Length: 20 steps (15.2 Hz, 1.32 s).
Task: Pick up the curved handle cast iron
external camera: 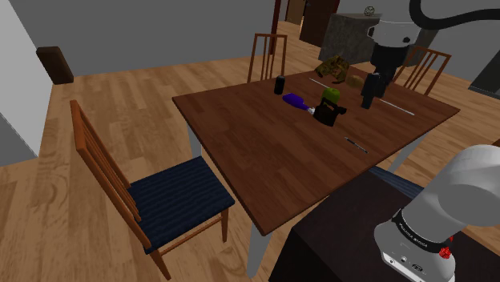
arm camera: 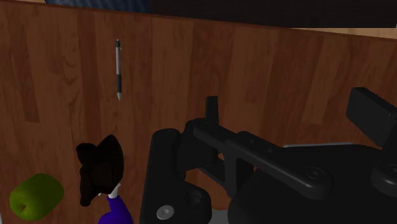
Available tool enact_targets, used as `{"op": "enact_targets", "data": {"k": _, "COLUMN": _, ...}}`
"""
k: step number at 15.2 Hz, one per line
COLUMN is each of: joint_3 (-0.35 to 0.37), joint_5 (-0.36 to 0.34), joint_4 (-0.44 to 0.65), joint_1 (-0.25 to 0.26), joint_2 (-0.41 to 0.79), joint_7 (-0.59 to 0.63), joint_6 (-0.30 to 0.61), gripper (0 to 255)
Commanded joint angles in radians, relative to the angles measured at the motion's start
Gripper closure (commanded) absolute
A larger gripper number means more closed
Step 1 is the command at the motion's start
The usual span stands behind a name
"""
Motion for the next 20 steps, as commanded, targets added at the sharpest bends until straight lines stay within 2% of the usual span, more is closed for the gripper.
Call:
{"op": "enact_targets", "data": {"k": 1, "joint_3": 0.0, "joint_5": 0.0, "joint_4": 0.0, "joint_1": 0.0, "joint_2": 0.0, "joint_7": 0.0, "joint_6": 0.0, "gripper": 0}}
{"op": "enact_targets", "data": {"k": 11, "joint_3": -0.159, "joint_5": -0.074, "joint_4": 0.031, "joint_1": -0.064, "joint_2": 0.261, "joint_7": -0.119, "joint_6": 0.282, "gripper": 0}}
{"op": "enact_targets", "data": {"k": 16, "joint_3": -0.234, "joint_5": -0.071, "joint_4": 0.096, "joint_1": -0.083, "joint_2": 0.424, "joint_7": -0.185, "joint_6": 0.405, "gripper": 0}}
{"op": "enact_targets", "data": {"k": 20, "joint_3": -0.287, "joint_5": -0.041, "joint_4": 0.17, "joint_1": -0.095, "joint_2": 0.565, "joint_7": -0.247, "joint_6": 0.488, "gripper": 0}}
